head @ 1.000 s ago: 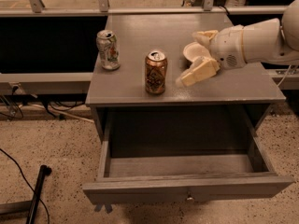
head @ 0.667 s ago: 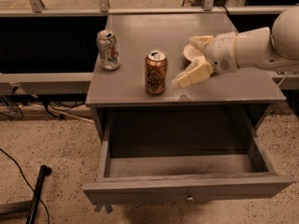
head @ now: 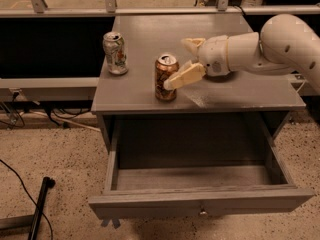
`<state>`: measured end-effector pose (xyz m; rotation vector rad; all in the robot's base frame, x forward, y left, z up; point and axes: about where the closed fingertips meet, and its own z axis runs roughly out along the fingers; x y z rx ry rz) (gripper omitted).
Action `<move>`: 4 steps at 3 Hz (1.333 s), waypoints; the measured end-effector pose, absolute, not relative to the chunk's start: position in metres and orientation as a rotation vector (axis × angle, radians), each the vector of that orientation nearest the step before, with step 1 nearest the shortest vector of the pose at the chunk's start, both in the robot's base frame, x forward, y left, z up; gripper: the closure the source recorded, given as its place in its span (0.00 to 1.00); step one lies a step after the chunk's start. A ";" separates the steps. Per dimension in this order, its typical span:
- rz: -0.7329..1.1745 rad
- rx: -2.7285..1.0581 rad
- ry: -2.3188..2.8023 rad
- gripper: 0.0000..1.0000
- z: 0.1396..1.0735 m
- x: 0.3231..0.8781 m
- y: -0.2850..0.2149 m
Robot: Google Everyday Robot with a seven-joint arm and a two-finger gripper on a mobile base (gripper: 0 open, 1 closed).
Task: Place orange can into top drawer
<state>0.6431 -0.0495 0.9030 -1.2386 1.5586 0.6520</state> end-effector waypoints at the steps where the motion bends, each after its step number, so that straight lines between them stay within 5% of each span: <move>1: 0.712 -1.269 1.491 0.00 0.908 0.647 -0.023; 4: 0.750 -1.247 1.457 0.00 0.914 0.637 -0.009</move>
Offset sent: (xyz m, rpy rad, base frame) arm 0.0034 0.0231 0.0045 0.0342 -0.0121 0.0592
